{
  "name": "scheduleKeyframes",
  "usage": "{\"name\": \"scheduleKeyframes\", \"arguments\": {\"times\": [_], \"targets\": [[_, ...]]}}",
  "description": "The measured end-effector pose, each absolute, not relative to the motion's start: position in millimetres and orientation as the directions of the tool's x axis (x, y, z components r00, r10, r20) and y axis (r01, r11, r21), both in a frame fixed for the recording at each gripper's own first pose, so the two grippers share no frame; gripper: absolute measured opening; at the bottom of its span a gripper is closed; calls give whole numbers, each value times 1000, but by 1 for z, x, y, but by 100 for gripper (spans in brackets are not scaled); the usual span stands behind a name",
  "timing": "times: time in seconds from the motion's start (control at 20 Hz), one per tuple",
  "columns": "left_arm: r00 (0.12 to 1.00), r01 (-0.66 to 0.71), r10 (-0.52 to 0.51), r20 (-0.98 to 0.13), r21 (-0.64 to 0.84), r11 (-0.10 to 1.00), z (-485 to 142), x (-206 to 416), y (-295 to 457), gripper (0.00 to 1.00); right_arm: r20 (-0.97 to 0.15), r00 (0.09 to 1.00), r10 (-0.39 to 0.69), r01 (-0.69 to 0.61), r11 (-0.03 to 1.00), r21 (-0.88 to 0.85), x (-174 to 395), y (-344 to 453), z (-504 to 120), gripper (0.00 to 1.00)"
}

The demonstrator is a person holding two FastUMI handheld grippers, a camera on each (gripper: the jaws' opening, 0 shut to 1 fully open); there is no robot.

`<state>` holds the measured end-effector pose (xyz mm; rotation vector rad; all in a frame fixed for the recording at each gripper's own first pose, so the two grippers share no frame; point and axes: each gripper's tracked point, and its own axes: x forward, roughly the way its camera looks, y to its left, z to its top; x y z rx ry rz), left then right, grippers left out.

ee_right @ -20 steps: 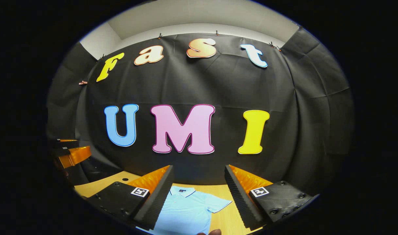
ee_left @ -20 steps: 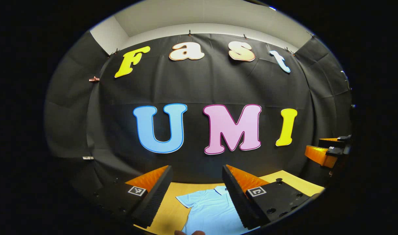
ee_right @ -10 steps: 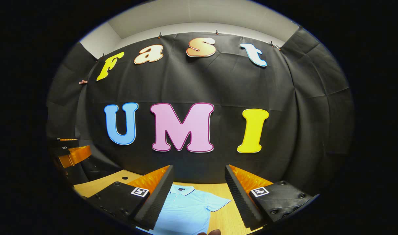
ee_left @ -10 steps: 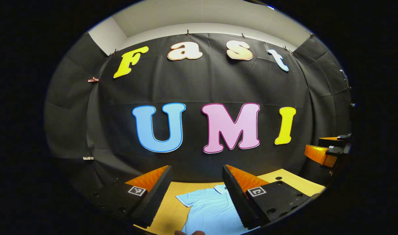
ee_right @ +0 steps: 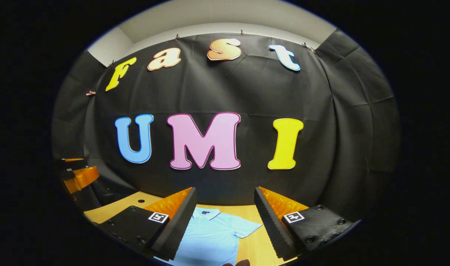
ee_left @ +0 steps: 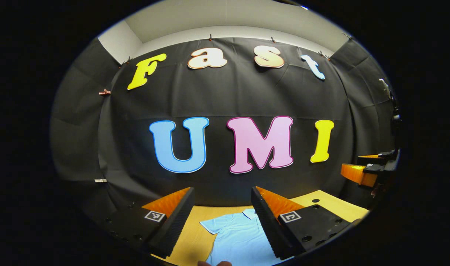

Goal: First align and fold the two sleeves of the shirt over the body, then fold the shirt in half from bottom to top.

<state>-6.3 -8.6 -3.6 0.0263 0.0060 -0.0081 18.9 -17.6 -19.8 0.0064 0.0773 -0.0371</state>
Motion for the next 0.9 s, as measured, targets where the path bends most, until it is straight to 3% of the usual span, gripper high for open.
{"name": "scheduleKeyframes", "arguments": {"times": [0.45, 0.9], "targets": [[999, 9, -8, -40, 20, 1000, -26, 5, -24, 97, -490, 869, -72, 160, 977, 140, 125, -80, -187, 99], [993, -46, 51, -110, 46, 998, -65, 28, -30, 97, -695, 708, -126, 266, 959, 98, 190, -136, -358, 98]]}}
